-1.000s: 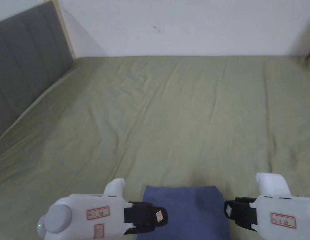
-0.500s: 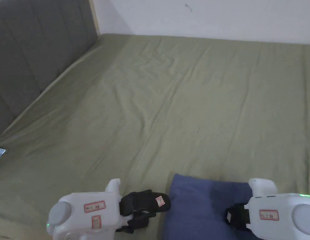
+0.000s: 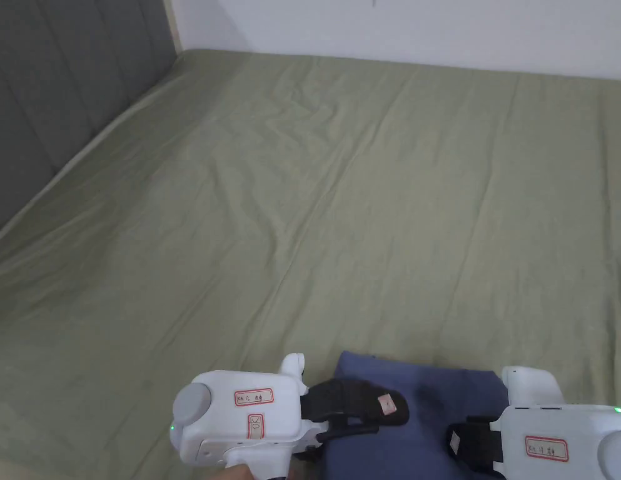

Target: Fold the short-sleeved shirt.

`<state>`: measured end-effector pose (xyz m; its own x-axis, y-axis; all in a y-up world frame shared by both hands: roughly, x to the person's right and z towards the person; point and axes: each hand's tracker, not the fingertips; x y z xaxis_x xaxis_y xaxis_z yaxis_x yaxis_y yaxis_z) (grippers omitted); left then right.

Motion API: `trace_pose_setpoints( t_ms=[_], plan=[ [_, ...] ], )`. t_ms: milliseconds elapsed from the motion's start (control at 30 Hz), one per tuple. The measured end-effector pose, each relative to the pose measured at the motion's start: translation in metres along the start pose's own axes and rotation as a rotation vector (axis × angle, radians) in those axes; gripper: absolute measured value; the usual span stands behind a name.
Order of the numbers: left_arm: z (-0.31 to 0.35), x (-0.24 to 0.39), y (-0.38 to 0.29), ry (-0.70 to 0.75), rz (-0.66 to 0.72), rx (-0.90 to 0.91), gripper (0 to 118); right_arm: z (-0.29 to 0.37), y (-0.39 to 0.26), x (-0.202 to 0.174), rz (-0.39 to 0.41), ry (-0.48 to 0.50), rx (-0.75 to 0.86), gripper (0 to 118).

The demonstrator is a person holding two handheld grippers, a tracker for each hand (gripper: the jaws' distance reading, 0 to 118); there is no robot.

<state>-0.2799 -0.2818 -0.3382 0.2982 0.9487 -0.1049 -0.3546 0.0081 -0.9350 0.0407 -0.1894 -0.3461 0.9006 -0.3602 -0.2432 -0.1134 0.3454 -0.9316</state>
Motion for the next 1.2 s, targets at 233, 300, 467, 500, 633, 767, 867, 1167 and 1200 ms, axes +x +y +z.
trace_pose_setpoints(
  t_ms=[233, 300, 467, 500, 633, 767, 867, 1167, 1200],
  plan=[
    [0.028, 0.008, 0.008, 0.123, -0.108, -0.017, 22, 0.016, -0.003, -0.016, 0.037, 0.016, 0.034, 3],
    [0.051, 0.01, 0.018, 0.172, -0.133, -0.004, 22, 0.02, -0.003, -0.022, 0.077, 0.0, 0.045, 3],
    [0.124, 0.03, 0.058, 0.482, -0.268, 0.015, 22, 0.023, -0.002, -0.024, 0.078, -0.017, 0.065, 3],
    [0.136, 0.038, 0.071, 0.601, -0.321, -0.006, 22, 0.023, -0.002, -0.022, 0.067, -0.017, 0.061, 3],
    [0.184, 0.059, 0.11, 0.998, -0.469, -0.017, 22, 0.022, -0.003, -0.024, 0.053, -0.055, 0.058, 3],
    [0.213, 0.053, 0.131, 1.489, -0.518, -0.047, 22, 0.021, -0.007, -0.022, 0.035, -0.065, 0.048, 3],
    [0.239, 0.037, 0.139, 1.557, -0.473, -0.048, 23, 0.019, -0.009, -0.018, 0.032, -0.086, 0.036, 3],
    [0.273, 0.037, 0.132, 1.57, -0.387, 0.13, 117, 0.019, -0.019, -0.001, -0.036, -0.076, 0.021, 3],
    [0.273, 0.044, 0.126, 1.506, -0.36, 0.164, 116, 0.02, -0.021, -0.001, -0.035, -0.075, 0.024, 3]
  ],
)
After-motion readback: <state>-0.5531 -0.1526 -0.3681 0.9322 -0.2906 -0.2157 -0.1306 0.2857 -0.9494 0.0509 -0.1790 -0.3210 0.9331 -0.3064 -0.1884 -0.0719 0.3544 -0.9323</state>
